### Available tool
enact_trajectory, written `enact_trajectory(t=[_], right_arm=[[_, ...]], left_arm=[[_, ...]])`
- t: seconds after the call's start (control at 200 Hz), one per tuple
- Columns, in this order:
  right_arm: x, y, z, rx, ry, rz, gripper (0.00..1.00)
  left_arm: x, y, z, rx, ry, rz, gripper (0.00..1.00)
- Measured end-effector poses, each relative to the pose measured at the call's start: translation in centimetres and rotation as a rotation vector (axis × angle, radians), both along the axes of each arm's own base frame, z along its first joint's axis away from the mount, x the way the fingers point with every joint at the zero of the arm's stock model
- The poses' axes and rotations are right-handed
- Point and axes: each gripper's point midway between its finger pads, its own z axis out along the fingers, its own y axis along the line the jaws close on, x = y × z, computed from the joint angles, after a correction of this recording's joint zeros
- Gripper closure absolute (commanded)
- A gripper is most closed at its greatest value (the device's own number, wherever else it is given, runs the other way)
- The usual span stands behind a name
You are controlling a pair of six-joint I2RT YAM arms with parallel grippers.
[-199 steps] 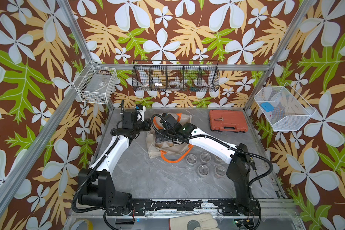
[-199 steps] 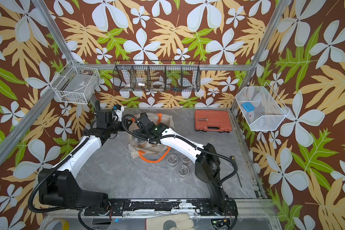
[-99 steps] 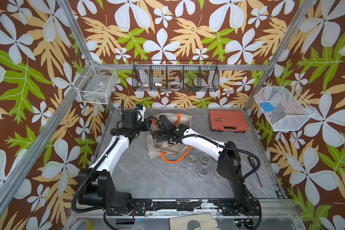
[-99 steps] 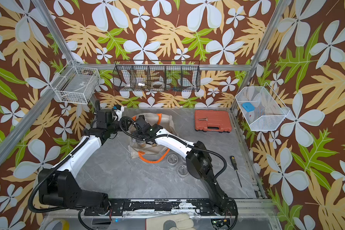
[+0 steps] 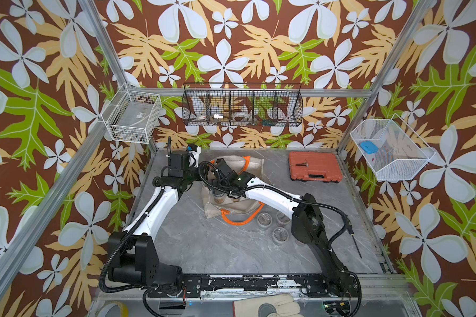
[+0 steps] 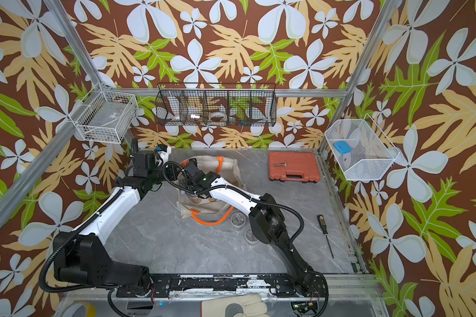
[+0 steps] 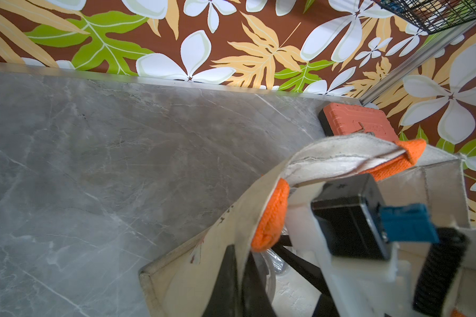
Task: Take out the seed jars from the canvas bag
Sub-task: Pick up the seed jar from the canvas bag.
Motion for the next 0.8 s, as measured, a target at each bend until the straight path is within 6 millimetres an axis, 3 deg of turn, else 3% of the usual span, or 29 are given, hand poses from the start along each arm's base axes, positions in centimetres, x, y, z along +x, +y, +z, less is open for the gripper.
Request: enact_trajectory(t=[0.28,0.565,0.801], right_arm=[[1.1,0.1,-0.9,-0.015,-0.022,-0.027,0.10],[1.9,0.1,-1.0,-0.012,-0.027,-0.044,0.29],[1.5,-0.2,-0.6,-0.013,-0.023,-0.044,0.39]], left_arm=[[0.0,0.0,0.0,-0.001,-0.001,0.000,1.00],[0.0,0.0,0.0,-0.001,-0.001,0.001,1.00],[0.0,0.0,0.0,-0.001,-0.001,0.001,1.00]])
